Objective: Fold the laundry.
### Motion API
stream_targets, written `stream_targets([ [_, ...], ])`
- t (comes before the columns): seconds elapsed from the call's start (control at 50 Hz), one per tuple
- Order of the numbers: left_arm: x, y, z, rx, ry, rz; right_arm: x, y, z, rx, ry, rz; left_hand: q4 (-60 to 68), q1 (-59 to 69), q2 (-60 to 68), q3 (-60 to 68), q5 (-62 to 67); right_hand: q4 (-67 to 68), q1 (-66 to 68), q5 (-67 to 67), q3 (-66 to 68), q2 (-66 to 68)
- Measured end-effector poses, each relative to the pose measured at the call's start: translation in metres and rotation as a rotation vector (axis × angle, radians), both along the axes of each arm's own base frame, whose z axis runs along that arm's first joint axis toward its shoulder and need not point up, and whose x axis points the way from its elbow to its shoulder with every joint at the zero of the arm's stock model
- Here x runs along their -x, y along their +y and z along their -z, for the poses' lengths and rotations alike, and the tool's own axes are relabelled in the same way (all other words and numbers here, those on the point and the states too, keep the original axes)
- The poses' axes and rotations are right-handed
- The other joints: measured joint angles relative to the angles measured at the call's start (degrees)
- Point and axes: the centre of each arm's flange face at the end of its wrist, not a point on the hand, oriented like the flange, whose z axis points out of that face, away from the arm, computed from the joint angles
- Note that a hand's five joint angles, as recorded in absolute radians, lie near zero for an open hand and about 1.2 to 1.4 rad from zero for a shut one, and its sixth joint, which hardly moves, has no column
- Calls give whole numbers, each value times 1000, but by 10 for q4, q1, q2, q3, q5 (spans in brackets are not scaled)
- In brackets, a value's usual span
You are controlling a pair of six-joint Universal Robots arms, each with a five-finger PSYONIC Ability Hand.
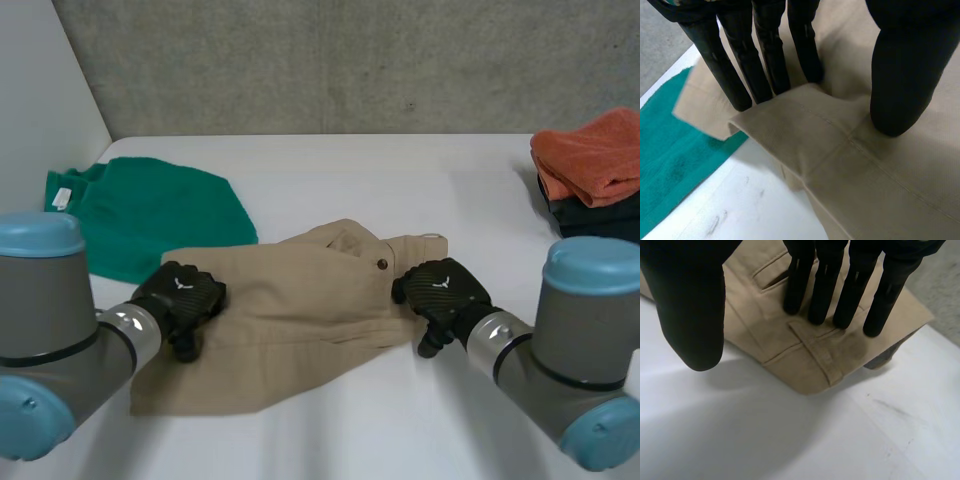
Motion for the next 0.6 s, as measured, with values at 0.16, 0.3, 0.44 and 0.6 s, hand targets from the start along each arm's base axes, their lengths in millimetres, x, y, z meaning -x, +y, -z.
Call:
stream_targets([
  [0.16, 10, -8, -6, 44, 0, 17, -10, -11, 1, 115, -55, 53, 273, 209, 264, 264, 248, 303, 267, 290, 300, 303],
  [0.3, 11, -8, -61, 151, 57, -18, -16, -21, -24, 169, -117, 72, 273, 209, 264, 264, 248, 324, 267, 310, 318, 314],
  [0.44, -1, 12, -160, 303, 162, -53, -13, -27, -98, 222, -167, 66, 274, 209, 264, 264, 248, 324, 267, 310, 318, 314],
  [0.6, -21, 55, -284, 558, 312, -41, 0, -22, -220, 395, -279, 46, 274, 209, 266, 269, 248, 324, 267, 310, 319, 314],
])
